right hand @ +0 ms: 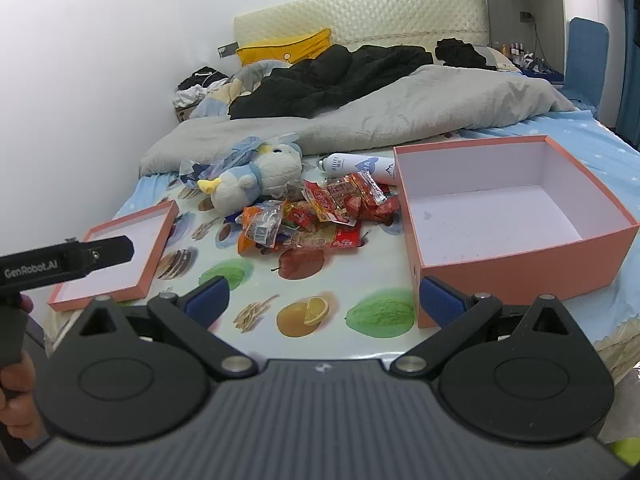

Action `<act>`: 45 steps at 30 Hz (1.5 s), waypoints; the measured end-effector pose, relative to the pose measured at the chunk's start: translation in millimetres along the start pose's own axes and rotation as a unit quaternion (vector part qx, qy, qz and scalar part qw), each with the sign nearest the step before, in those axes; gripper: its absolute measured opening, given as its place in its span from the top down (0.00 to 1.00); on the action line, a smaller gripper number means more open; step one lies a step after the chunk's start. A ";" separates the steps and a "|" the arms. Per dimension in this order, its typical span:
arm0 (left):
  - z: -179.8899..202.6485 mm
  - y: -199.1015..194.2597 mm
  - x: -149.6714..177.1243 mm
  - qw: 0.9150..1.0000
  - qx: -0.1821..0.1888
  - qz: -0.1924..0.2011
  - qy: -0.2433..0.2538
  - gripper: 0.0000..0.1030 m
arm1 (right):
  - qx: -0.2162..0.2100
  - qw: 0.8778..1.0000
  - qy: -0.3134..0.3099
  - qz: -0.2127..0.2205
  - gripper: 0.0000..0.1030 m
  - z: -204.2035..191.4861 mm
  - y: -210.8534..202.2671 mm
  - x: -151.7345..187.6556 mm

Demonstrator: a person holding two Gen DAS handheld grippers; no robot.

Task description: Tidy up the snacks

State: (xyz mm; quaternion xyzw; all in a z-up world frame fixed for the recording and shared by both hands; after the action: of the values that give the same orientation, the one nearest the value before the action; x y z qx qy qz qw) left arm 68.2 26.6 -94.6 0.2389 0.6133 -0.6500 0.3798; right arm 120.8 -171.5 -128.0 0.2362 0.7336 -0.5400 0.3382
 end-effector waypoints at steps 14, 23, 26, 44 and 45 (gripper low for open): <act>4.3 1.4 2.3 1.000 0.006 0.003 0.005 0.00 | -0.007 1.000 0.005 0.002 0.00 1.8 -1.8 -2.3; 2.1 12.1 12.6 1.000 0.006 -0.014 0.002 0.00 | 0.002 1.000 -0.002 -0.005 0.00 5.5 5.0 7.1; 4.9 20.6 15.1 1.000 0.007 -0.018 0.010 0.00 | 0.004 1.000 0.008 -0.001 0.00 9.6 6.1 7.1; 6.9 60.0 18.4 0.999 0.010 -0.047 0.016 0.00 | 0.012 1.000 0.024 -0.008 0.00 23.2 21.7 15.4; 7.0 59.9 18.7 0.999 0.008 -0.048 0.015 0.00 | 0.011 1.000 0.025 -0.009 0.00 23.5 22.7 15.2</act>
State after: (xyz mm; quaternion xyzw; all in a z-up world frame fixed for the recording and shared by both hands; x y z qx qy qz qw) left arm 105.2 18.4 -145.1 0.2223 0.6243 -0.6688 0.3370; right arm 132.6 -187.2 -158.1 0.2472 0.7377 -0.5452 0.3121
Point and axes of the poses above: each gripper's, at about its wrist camera, not at the fingertips, and y roughly the way its jaws point, z to its right, x to its underside, the point moved 9 cm from there along y, roughly the way its jaws point, and after that the axes turned 3 degrees about -z, right-handed, at the moved point
